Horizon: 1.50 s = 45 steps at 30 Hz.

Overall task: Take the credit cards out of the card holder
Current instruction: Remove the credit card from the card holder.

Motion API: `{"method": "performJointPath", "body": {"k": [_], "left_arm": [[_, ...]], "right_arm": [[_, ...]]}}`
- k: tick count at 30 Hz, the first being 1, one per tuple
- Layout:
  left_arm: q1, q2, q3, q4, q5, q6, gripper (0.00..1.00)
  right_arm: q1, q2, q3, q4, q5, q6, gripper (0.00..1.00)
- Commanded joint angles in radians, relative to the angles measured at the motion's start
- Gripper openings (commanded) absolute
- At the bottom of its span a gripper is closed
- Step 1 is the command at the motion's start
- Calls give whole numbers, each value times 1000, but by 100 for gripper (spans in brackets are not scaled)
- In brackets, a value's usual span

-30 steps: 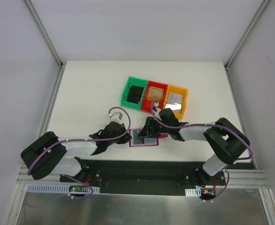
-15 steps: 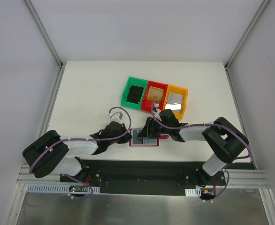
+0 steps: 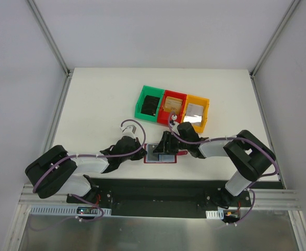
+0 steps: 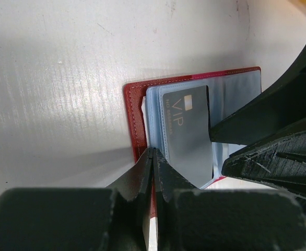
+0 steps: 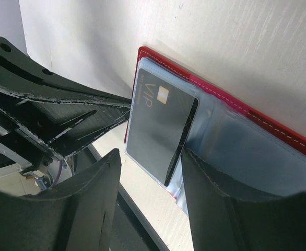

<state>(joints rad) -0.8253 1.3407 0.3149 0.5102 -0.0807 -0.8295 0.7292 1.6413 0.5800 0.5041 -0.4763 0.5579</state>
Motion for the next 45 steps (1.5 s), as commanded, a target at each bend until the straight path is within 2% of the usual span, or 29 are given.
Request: {"method": "performJointPath", "body": {"k": [1, 31, 45], "left_arm": [[-9, 14, -28, -16, 2, -16, 0], [-9, 6, -33, -16, 1, -19, 0], [-8, 49, -17, -13, 16, -16, 0]], "right_arm": [[3, -1, -11, -2, 16, -10, 53], [-10, -28, -11, -82, 50, -41, 57], [-4, -37, -38, 109, -39, 16, 52]]}}
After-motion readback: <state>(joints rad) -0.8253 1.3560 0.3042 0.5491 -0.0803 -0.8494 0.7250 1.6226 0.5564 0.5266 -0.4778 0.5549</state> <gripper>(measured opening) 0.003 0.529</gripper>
